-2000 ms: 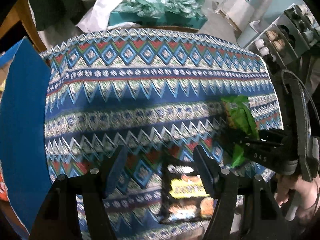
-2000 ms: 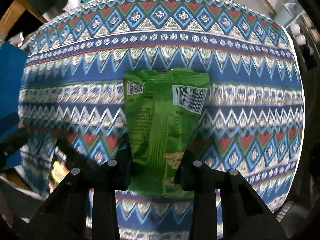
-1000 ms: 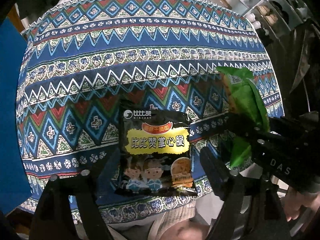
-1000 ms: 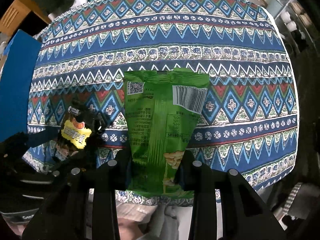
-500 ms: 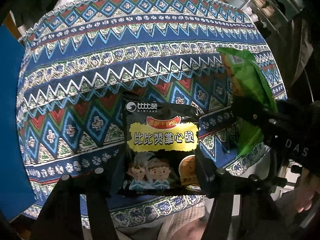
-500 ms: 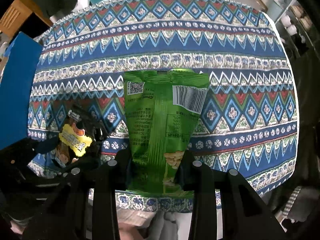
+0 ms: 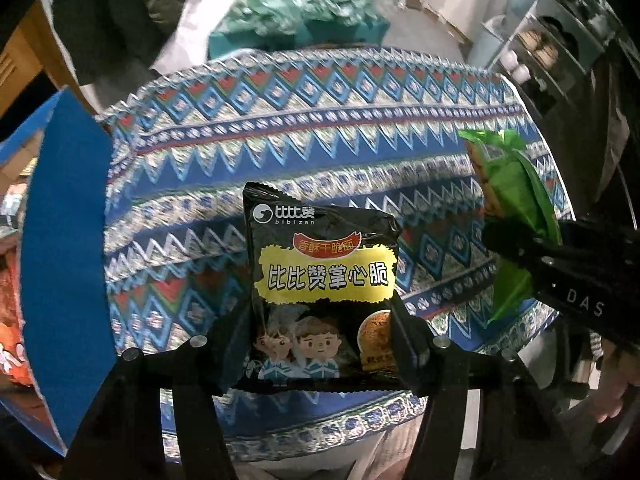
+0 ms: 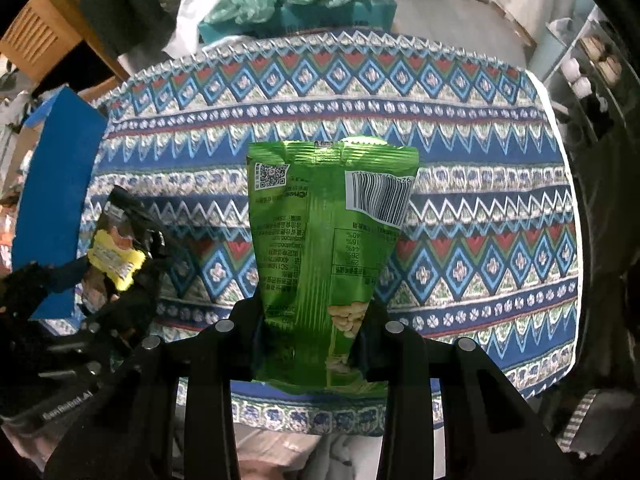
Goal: Organize snacks
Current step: 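Carry the black packet and green bag over the box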
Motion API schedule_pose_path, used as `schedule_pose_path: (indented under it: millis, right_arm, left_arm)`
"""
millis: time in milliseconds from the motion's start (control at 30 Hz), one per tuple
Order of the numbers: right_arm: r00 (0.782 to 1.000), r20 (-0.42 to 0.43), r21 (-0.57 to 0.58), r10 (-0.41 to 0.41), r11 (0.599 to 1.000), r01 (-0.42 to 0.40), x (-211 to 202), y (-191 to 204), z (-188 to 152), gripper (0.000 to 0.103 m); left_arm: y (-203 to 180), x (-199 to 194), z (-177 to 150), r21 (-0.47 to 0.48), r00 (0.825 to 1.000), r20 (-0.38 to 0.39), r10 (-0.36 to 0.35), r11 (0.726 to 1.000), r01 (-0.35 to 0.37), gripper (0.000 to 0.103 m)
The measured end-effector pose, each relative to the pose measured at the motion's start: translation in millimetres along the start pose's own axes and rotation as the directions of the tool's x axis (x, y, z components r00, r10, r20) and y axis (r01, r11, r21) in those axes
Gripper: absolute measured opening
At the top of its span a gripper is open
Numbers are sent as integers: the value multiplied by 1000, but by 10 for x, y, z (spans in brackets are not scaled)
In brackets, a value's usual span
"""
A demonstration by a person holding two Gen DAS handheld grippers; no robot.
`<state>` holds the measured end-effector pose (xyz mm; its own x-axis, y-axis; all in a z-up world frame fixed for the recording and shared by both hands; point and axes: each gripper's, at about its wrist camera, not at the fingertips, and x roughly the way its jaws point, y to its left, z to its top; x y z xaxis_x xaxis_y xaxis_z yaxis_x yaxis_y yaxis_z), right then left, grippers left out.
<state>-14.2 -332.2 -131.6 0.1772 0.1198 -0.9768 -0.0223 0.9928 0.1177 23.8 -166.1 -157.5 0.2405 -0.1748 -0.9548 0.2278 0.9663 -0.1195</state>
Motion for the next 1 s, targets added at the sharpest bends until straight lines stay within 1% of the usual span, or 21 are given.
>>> schedule_pose_path:
  millis: [100, 267, 533, 633, 733, 833, 900, 1000]
  right_arm:
    - [1000, 22, -14, 0, 1000, 0, -62, 97, 138, 33]
    - [998, 64, -44, 14, 999, -11, -240, 280, 393, 33]
    - [992, 111, -92, 55, 995, -45, -401, 662, 672, 33]
    - [990, 128, -131, 61, 990, -45, -427, 858, 785, 33]
    - [987, 141, -164, 75, 985, -52, -417, 1034, 805, 33]
    - [982, 151, -194, 113, 978, -83, -435, 1172, 767, 33]
    - [978, 154, -217, 140, 971, -105, -469, 1328, 802, 33]
    - [974, 158, -252, 160, 961, -117, -489, 1517, 859, 33]
  left_arm:
    - [89, -127, 50, -21, 1000, 30, -3, 1000, 3, 63]
    - [215, -384, 117, -29, 995, 95, 18, 999, -15, 63]
    - [485, -775, 142, -53, 982, 181, 49, 998, -40, 63]
    - [616, -900, 131, -69, 975, 210, 68, 996, -55, 63]
    - [776, -1013, 115, -91, 969, 232, 84, 994, -64, 63]
    - [947, -1115, 87, -117, 961, 252, 111, 990, -84, 63]
    - [1061, -1190, 55, -138, 955, 265, 135, 985, -101, 63]
    - [1281, -1301, 14, -174, 949, 278, 149, 979, -103, 63]
